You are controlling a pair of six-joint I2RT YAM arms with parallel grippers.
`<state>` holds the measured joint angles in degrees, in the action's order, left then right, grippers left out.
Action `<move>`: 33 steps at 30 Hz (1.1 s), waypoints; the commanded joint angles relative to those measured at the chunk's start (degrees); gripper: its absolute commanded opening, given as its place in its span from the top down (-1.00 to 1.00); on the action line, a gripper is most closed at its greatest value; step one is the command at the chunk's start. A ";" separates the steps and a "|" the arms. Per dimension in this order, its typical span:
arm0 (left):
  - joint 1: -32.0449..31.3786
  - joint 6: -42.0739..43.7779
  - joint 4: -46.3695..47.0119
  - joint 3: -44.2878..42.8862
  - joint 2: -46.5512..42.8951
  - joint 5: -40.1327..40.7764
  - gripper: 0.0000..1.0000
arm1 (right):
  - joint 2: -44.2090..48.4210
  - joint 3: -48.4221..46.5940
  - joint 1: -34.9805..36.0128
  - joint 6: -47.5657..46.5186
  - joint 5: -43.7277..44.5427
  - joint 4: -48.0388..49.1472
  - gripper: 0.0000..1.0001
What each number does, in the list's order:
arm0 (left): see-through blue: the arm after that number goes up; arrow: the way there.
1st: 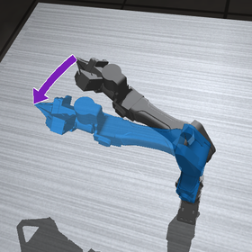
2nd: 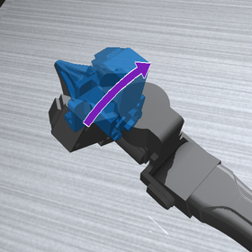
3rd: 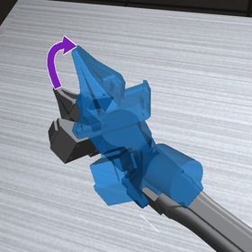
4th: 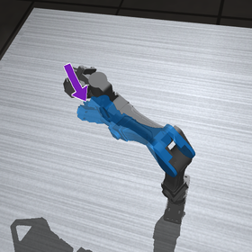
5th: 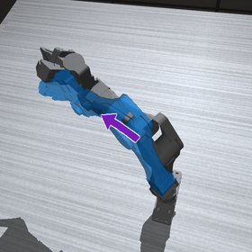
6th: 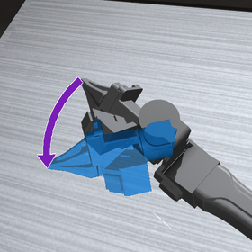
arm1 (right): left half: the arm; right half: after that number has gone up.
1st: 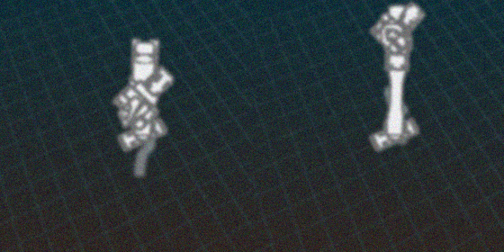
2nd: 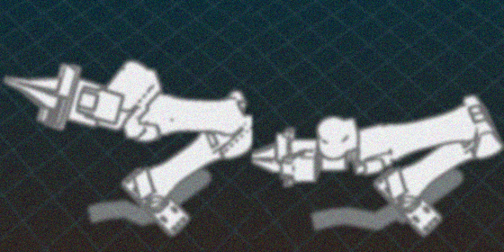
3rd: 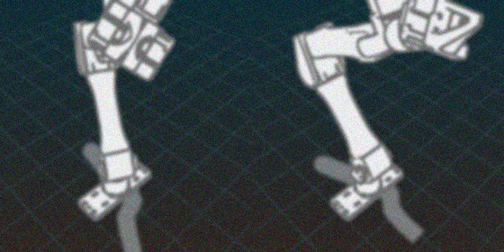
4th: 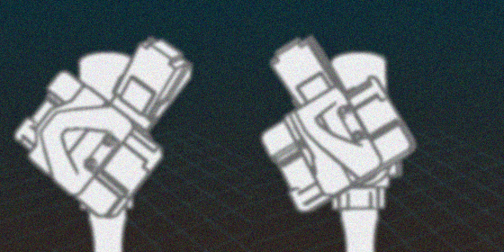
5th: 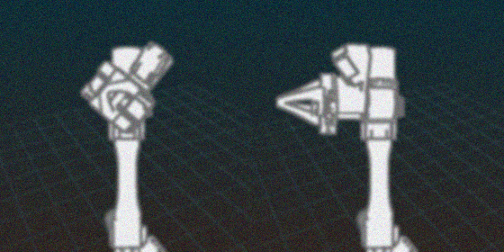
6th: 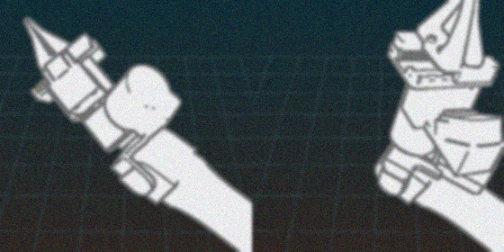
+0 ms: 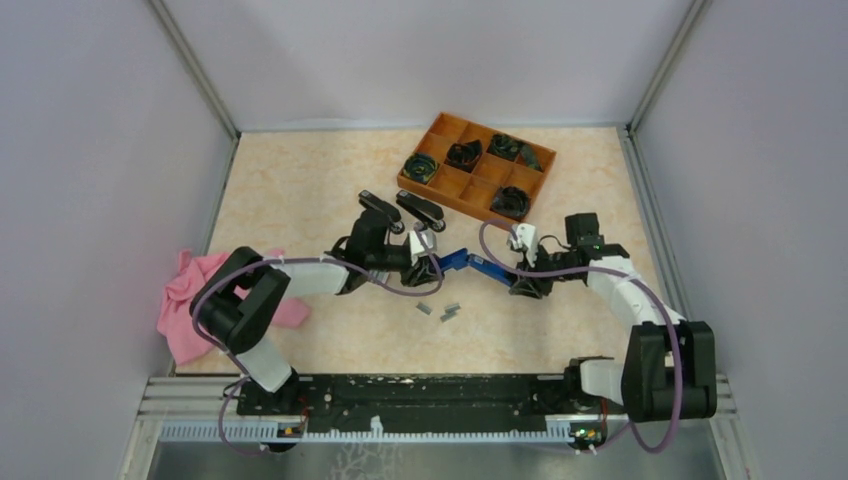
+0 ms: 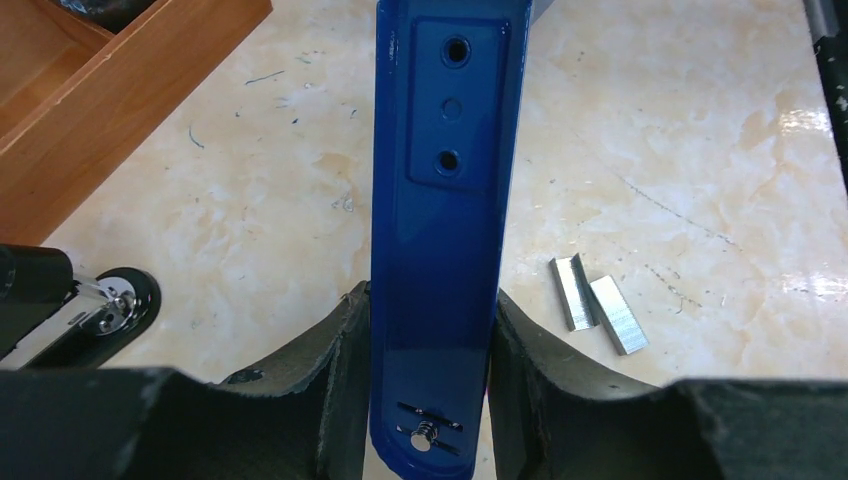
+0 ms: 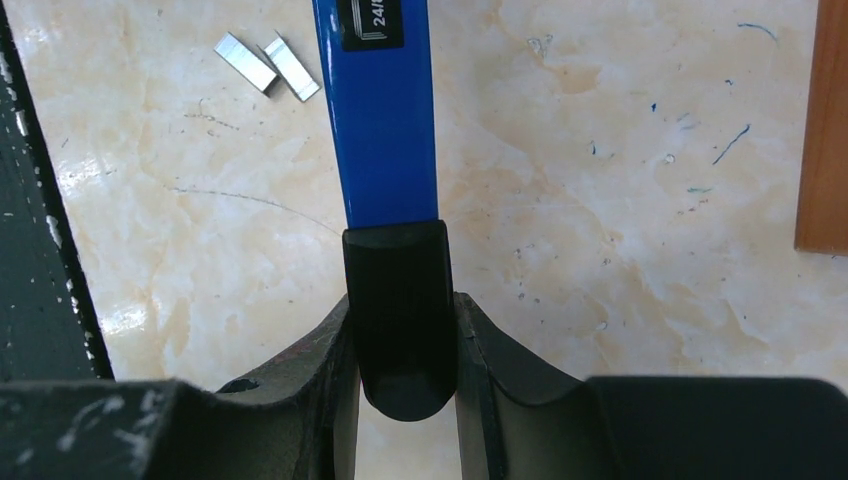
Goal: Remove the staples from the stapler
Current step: Unload the staple at the center of the board.
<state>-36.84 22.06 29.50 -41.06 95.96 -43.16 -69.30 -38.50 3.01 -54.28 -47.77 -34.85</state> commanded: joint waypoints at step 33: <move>-14.66 -63.66 69.70 4.25 4.07 11.96 -0.24 | 12.42 -7.73 2.30 60.93 -21.47 30.78 1.00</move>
<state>-48.36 -39.16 86.78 -37.17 98.61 -26.15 -58.54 -46.46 7.09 -1.69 -67.53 -17.91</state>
